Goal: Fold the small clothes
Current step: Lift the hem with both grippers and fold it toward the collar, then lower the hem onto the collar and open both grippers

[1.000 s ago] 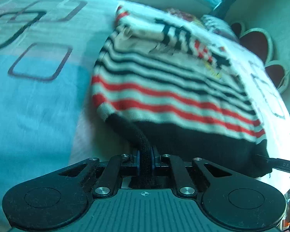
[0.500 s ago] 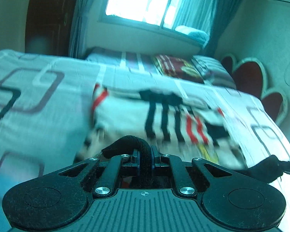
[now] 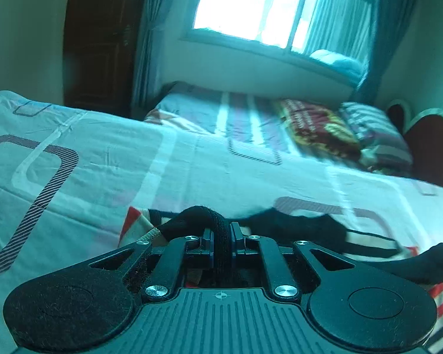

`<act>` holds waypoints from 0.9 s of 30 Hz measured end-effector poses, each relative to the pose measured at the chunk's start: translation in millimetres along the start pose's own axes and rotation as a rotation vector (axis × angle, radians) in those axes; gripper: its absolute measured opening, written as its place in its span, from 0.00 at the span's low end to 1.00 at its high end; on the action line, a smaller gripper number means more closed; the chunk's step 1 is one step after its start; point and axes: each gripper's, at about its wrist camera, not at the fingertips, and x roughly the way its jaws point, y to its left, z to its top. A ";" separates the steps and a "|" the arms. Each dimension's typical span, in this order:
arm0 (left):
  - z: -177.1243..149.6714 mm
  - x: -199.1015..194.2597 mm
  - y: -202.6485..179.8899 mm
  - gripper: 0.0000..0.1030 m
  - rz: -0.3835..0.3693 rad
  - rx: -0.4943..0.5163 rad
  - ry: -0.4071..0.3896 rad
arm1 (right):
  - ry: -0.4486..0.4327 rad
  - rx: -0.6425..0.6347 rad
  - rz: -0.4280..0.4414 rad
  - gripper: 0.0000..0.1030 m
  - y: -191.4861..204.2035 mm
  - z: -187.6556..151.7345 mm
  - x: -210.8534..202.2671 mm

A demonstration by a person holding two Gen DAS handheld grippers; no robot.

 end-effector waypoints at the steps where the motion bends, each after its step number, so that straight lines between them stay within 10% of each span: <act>1: 0.4 9.4 -0.6 0.10 0.012 0.002 0.004 | 0.007 0.006 -0.005 0.11 -0.8 0.3 9.6; 9: 4.6 54.0 2.3 0.22 0.040 -0.035 0.169 | 0.088 0.106 -0.008 0.30 -16.8 0.4 55.0; 11: 11.0 40.9 3.6 0.78 0.056 -0.034 0.124 | 0.029 0.105 -0.041 0.58 -19.6 3.6 42.3; 13: 14.4 21.0 3.8 0.94 0.083 -0.003 0.034 | 0.002 0.078 -0.039 0.71 -21.1 5.2 30.4; 27: -59.3 -1.3 22.6 0.94 0.149 0.140 0.147 | 0.131 -0.359 -0.145 0.67 24.4 -65.4 6.2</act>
